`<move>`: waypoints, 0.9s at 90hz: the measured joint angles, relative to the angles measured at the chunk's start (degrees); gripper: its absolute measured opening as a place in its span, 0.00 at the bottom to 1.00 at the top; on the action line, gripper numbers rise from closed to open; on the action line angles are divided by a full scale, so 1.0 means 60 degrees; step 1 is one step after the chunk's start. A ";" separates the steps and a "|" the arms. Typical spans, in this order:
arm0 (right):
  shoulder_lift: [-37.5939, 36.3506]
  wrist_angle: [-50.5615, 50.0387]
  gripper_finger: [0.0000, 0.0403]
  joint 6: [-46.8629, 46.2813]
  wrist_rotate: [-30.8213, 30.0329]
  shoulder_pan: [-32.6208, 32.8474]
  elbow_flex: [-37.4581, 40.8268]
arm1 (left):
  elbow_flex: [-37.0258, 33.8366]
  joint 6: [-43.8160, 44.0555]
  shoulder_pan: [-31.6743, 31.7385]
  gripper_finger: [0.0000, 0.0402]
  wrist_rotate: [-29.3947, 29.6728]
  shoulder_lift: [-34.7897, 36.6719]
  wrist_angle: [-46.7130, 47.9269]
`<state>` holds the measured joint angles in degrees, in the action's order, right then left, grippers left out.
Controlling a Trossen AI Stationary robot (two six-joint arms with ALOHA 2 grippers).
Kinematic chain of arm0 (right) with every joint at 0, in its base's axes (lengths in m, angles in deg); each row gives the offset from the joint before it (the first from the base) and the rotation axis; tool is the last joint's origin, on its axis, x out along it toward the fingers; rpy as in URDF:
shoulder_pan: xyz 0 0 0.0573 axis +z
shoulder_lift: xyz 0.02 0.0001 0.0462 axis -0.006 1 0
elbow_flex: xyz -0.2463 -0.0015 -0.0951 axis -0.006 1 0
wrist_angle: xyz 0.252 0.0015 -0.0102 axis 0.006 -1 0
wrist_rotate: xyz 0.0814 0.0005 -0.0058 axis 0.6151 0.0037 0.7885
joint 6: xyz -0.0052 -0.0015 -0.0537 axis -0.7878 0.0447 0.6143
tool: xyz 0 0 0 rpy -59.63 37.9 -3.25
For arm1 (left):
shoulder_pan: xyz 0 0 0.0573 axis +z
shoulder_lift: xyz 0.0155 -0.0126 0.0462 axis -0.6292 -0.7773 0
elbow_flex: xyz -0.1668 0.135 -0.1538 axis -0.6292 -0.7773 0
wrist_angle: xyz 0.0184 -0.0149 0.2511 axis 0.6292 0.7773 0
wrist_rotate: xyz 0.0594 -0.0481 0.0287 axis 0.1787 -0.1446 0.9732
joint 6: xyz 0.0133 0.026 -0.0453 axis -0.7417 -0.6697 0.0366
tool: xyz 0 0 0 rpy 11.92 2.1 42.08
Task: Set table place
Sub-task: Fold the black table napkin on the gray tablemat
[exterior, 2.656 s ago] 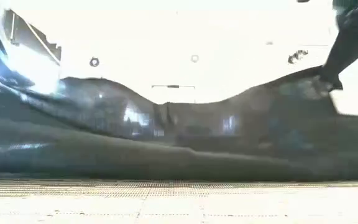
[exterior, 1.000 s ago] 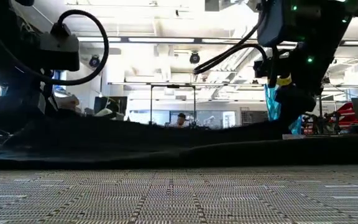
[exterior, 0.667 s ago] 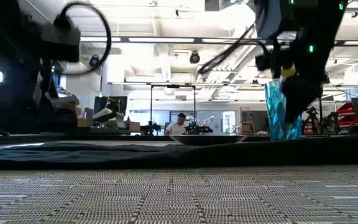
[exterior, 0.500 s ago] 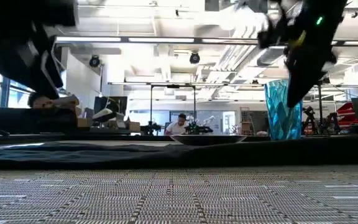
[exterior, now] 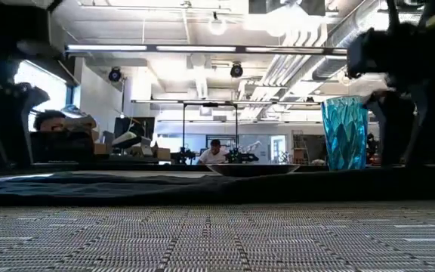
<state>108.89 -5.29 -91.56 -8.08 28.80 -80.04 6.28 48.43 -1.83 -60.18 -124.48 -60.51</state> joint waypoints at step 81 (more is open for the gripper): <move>-0.0889 -0.1514 0.50 0.1433 -0.0009 -0.1171 -0.1164 | 0.1293 -0.1959 0.0841 0.40 0.0481 0.0789 0.1976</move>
<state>103.56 -14.37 -82.96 -8.14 21.78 -87.03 14.04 36.68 3.21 -57.30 -119.75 -48.66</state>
